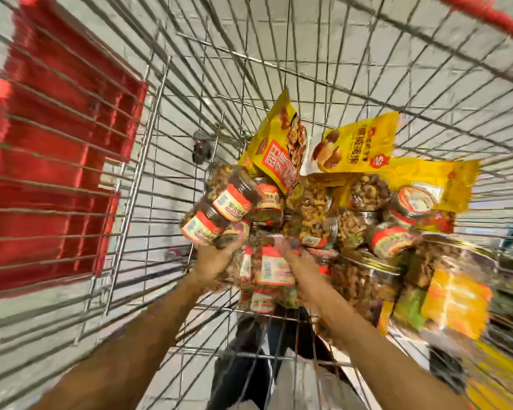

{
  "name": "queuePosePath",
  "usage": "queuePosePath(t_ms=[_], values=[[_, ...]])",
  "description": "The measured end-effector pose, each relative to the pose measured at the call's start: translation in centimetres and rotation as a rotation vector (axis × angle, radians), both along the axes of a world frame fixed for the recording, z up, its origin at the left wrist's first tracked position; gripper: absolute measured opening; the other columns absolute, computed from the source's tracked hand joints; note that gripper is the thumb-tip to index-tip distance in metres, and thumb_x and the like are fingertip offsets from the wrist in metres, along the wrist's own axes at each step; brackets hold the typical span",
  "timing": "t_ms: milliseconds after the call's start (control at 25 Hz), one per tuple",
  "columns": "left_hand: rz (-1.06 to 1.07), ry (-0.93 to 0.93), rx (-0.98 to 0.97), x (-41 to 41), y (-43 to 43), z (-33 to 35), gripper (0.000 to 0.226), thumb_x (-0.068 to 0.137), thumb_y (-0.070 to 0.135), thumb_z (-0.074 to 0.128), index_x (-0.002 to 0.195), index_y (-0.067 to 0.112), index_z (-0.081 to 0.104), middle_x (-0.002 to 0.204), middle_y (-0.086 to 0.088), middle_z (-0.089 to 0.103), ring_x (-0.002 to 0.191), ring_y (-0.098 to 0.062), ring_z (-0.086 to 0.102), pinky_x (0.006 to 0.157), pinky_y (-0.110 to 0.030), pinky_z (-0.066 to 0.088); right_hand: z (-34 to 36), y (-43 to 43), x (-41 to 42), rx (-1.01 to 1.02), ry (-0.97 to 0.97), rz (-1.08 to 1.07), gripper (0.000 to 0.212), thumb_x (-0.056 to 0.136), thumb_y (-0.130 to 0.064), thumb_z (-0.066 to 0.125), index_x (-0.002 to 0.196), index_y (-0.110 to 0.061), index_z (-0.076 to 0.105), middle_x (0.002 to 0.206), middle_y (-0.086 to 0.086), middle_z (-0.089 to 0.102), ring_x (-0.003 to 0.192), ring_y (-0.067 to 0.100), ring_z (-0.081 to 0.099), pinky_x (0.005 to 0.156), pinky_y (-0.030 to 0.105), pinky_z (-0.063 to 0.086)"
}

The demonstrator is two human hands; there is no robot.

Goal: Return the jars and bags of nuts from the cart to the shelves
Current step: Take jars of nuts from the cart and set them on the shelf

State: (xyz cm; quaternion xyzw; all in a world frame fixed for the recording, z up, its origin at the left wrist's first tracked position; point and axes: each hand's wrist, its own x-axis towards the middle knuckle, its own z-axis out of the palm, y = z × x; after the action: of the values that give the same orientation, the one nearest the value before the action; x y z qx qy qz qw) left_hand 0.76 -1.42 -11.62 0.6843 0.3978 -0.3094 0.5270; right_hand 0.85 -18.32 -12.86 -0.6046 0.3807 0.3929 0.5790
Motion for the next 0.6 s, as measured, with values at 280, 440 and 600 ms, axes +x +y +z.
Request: queuePosePath(t_ms=[280, 440, 600], values=[[0.019, -0.035, -0.731, 3.2, 0.2, 15.2, 0.059, 0.065, 0.063, 0.058, 0.093, 0.014, 0.076, 0.088, -0.011, 0.075, 0.076, -0.024, 0.072, 0.061, -0.033, 0.057, 17.7, -5.3, -0.8, 0.470, -0.295, -0.372, 0.101, 0.032, -0.062, 0.083, 0.111, -0.004, 0.059, 0.080, 0.013, 0.064, 0.067, 0.025, 0.059, 0.079, 0.043, 0.043], [-0.203, -0.129, -1.110, 0.7, -2.6, 22.1, 0.090, 0.028, 0.063, 0.084, 0.101, 0.010, 0.074, 0.104, -0.015, 0.072, 0.094, -0.029, 0.069, 0.076, -0.046, 0.057, 24.6, -6.4, -7.7, 0.579, -0.575, -0.717, 0.082, 0.052, -0.064, 0.065, 0.115, -0.012, 0.052, 0.096, 0.011, 0.053, 0.082, 0.026, 0.050, 0.075, 0.038, 0.039], [-0.411, -0.165, -1.154, -5.4, -9.2, 26.3, 0.078, 0.039, 0.062, 0.079, 0.099, 0.013, 0.075, 0.099, -0.012, 0.073, 0.087, -0.026, 0.071, 0.071, -0.042, 0.059, 28.1, -8.4, -18.5, 0.461, -0.852, -0.931, 0.061, 0.066, -0.067, 0.050, 0.084, -0.015, 0.076, 0.079, 0.004, 0.074, 0.071, 0.017, 0.070, 0.074, 0.033, 0.055]])
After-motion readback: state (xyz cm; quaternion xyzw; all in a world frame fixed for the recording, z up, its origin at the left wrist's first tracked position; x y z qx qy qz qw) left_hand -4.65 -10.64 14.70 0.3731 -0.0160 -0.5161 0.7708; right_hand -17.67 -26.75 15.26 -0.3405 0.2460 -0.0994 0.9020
